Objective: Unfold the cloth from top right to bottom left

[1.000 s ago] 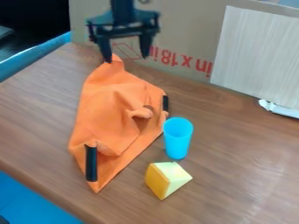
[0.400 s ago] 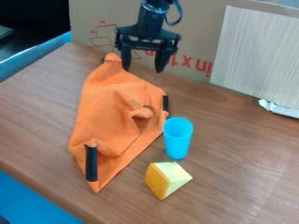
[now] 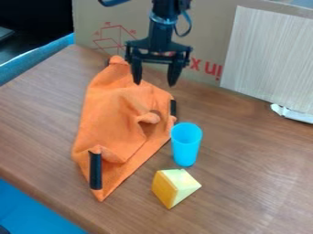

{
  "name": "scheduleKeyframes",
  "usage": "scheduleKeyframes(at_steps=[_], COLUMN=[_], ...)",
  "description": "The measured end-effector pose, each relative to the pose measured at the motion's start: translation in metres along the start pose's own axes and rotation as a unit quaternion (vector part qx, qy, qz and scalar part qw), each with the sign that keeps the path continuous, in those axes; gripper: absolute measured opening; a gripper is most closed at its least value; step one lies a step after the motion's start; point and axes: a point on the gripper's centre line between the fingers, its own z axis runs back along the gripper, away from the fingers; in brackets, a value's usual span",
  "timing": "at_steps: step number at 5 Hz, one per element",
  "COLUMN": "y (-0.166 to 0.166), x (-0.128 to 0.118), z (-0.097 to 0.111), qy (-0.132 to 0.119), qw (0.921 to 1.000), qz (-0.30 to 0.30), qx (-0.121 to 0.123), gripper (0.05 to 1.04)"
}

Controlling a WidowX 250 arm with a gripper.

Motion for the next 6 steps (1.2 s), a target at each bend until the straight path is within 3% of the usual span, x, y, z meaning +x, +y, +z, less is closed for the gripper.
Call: scheduleKeyframes(at_steps=[3,6], y=[-0.012,-0.013], x=[-0.004,-0.011], z=[-0.015,-0.035], qy=[-0.006,-0.02], qw=[0.999,0.9979], qz=[-0.017,-0.026], qx=[-0.041,-0.056], gripper=[1.001,1.001])
